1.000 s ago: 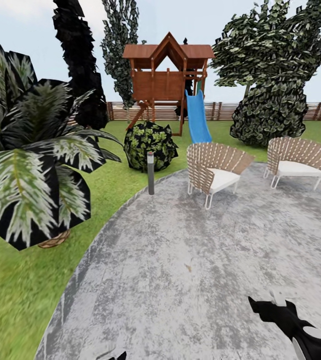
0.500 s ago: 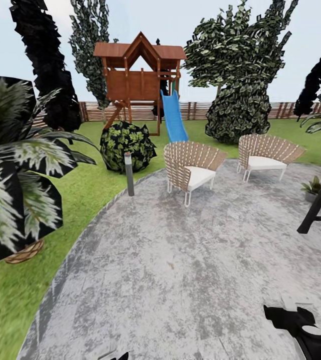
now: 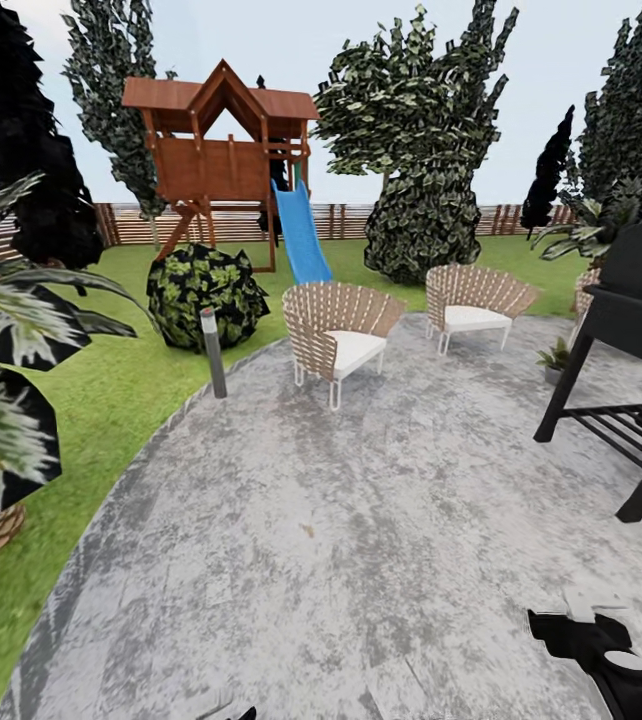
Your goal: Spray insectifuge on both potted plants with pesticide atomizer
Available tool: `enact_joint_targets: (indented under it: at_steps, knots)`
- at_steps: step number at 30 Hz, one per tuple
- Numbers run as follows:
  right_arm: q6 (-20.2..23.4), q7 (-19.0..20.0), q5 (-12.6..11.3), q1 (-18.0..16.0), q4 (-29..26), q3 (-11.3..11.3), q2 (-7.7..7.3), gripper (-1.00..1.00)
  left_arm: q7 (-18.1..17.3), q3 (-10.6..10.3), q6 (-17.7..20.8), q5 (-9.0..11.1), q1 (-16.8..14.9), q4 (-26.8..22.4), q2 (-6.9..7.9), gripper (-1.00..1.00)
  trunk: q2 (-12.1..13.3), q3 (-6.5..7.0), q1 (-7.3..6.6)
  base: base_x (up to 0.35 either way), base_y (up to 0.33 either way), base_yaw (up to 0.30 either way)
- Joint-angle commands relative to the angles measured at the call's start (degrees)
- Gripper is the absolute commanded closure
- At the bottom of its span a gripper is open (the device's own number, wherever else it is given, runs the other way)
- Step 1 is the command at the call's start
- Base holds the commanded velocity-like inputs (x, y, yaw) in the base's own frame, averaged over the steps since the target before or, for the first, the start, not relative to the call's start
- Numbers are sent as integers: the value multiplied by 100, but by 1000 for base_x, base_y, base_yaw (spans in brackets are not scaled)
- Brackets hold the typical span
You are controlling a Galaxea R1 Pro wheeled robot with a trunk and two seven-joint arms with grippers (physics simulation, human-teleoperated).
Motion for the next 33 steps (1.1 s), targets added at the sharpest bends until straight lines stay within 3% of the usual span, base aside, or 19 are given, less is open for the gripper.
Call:
enact_joint_targets:
  at_steps: [1,17,22,28,33]
  knots:
    - [0,0,1,0,0,0,0,-100,0,0,-2,0,0,8,0,-100,0,0,0,0,0,-296]
    - [0,-25,1,0,-5,-9,-9,-100,-43,-17,-40,-23,0,22,-13,-100,0,0,0,0,0,-296]
    - [0,-26,1,0,-4,-26,-5,-100,-68,-74,-343,17,0,-17,-34,-100,0,0,0,0,0,-296]
    - [0,-26,1,0,-8,-28,-7,-100,-77,-66,-276,126,0,-253,-54,-100,0,0,0,0,0,-296]
    - [25,-33,1,0,-9,-43,-9,-100,-144,-93,86,250,0,-383,-46,-100,0,0,0,0,0,-296]
